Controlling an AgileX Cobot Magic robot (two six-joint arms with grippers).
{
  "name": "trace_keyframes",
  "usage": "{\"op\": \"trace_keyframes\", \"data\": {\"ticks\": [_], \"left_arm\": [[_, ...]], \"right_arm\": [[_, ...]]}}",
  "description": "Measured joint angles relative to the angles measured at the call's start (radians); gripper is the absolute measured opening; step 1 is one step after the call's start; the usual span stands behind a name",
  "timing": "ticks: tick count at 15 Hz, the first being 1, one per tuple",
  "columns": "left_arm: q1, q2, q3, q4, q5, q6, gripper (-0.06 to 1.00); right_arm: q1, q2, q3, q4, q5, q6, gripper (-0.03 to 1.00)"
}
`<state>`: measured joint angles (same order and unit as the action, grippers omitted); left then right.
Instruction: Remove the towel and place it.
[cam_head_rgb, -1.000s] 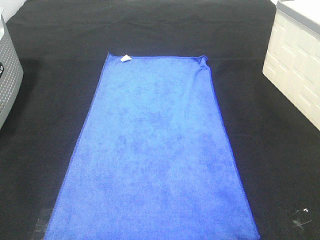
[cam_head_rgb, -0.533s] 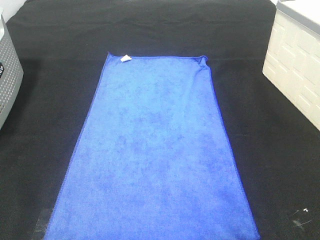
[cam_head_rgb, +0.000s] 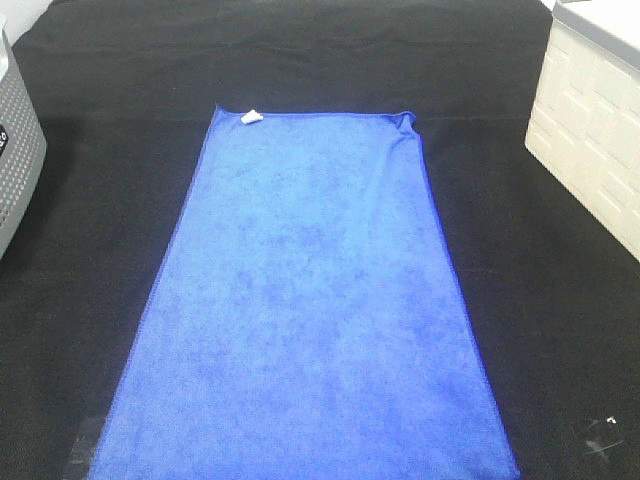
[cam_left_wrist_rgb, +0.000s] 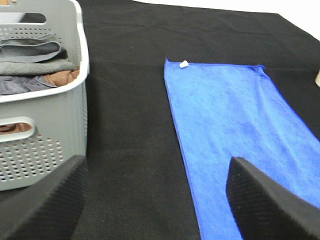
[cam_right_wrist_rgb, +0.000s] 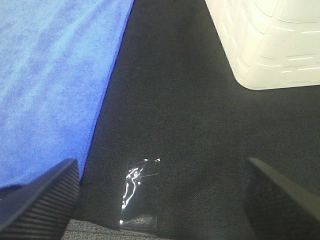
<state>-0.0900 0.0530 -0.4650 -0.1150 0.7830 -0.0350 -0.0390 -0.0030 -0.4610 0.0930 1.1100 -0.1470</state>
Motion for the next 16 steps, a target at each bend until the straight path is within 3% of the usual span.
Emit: {"op": "trace_keyframes", "data": {"ticks": [2,5,8,16], "left_arm": [[0.0,0.0,-0.006,-0.015,0.008,0.019,0.71],[0.0,0.0,-0.05,-0.02,0.15,0.104,0.71],[0.0,-0.008,-0.036,-0.012,0.247,0.122,0.71],[0.0,-0.058,-0.033,0.036,0.257,0.055,0.71]], "right_arm": [[0.0,0.0,0.0,0.0,0.0,0.0,0.83],[0.0,0.0,0.0,0.001,0.0,0.0,0.83],[0.0,0.0,0.0,0.001,0.0,0.0,0.83],[0.011,0.0,0.0,0.001,0.0,0.0,0.83]]}}
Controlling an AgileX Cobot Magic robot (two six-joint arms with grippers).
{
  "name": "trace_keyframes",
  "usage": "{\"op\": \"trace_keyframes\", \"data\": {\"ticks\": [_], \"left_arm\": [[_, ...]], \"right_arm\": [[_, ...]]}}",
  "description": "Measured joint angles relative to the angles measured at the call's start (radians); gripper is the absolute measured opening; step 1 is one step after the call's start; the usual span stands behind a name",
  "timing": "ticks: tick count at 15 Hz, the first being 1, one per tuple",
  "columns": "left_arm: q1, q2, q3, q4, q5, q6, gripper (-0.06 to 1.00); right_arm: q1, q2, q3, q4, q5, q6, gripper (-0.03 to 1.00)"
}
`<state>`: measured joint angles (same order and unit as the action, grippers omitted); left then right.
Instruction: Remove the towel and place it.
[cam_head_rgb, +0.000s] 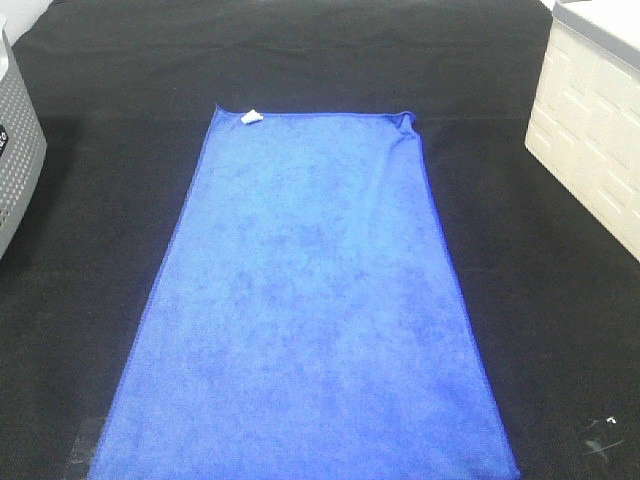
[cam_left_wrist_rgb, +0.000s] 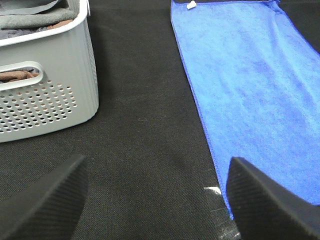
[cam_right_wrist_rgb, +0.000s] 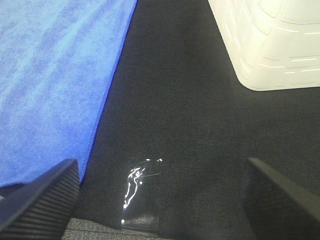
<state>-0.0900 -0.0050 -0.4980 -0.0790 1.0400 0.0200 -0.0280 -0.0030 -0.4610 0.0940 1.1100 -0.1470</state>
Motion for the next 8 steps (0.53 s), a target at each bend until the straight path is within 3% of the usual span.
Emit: {"op": "trace_keyframes", "data": {"ticks": [3,6,8], "left_arm": [[0.012,-0.001,0.0,0.0,0.0,0.0,0.71],[0.136,-0.001,0.0,0.0,0.0,0.0,0.71],[0.152,-0.001,0.0,0.0,0.0,0.0,0.71]], "right_arm": [[0.0,0.0,0.0,0.0,0.0,0.0,0.83],[0.0,0.0,0.0,-0.001,0.0,0.0,0.83],[0.0,0.0,0.0,-0.001,0.0,0.0,0.83]]}}
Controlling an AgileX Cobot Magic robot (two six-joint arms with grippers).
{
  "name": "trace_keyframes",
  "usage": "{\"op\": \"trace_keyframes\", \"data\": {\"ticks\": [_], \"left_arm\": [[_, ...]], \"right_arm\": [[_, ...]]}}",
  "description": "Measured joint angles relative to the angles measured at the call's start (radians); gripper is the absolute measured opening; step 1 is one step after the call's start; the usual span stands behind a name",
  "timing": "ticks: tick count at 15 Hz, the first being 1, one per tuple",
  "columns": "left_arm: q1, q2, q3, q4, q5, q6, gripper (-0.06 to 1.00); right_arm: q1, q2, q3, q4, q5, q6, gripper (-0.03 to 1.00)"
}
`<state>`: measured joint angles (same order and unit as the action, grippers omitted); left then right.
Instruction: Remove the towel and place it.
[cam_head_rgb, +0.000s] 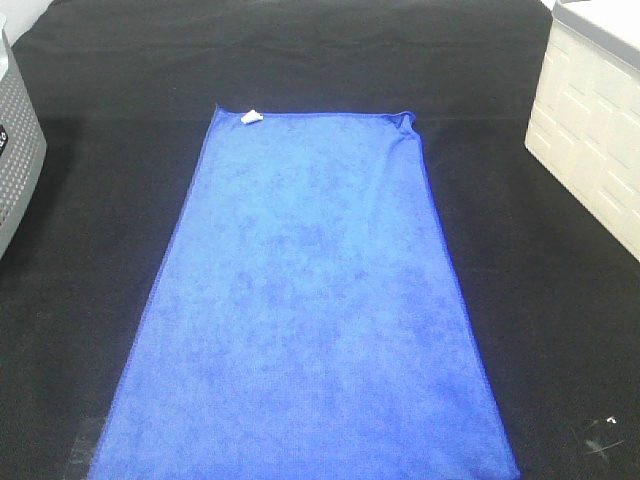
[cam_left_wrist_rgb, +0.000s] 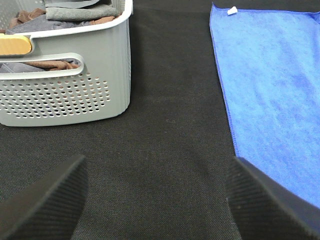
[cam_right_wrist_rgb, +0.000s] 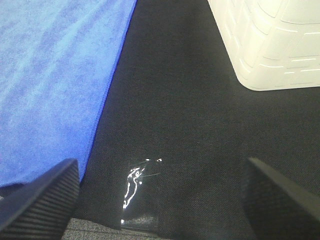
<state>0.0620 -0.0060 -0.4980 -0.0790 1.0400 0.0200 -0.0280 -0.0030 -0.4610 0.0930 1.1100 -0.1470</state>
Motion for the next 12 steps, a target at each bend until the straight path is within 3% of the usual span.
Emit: {"op": "trace_keyframes", "data": {"ticks": [12], "left_arm": [[0.0,0.0,0.0,0.0,0.0,0.0,0.71]], "right_arm": [[0.0,0.0,0.0,0.001,0.0,0.0,0.83]]}}
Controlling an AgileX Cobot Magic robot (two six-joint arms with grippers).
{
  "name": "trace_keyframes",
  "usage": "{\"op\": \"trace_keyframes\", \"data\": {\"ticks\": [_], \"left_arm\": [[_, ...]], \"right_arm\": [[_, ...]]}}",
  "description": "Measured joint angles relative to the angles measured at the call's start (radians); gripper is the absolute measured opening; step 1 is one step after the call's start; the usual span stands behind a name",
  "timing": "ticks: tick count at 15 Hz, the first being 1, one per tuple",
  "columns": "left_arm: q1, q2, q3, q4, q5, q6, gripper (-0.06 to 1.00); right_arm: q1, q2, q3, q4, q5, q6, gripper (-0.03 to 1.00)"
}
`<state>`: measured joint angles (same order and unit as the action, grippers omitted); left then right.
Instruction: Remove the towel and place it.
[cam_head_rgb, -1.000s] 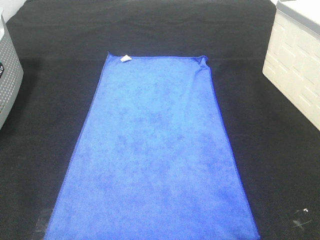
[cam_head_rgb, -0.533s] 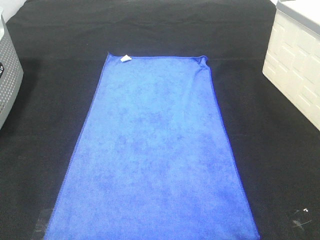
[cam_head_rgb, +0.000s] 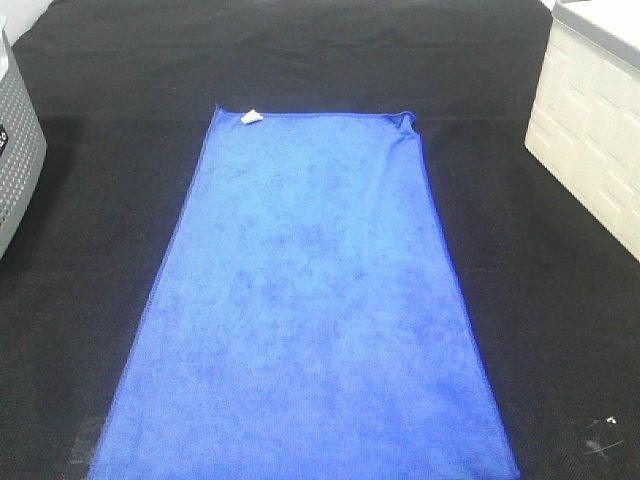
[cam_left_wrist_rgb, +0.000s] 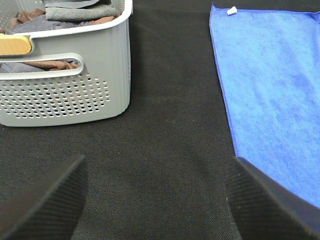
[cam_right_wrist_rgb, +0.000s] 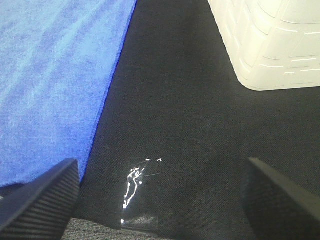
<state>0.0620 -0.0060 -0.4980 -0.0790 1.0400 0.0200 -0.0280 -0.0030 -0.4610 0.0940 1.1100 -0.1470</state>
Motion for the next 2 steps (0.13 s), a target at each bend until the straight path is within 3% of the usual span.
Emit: {"op": "trace_keyframes", "data": {"ticks": [2], "left_arm": [[0.0,0.0,0.0,0.0,0.0,0.0,0.71]], "right_arm": [[0.0,0.0,0.0,0.0,0.0,0.0,0.83]]}}
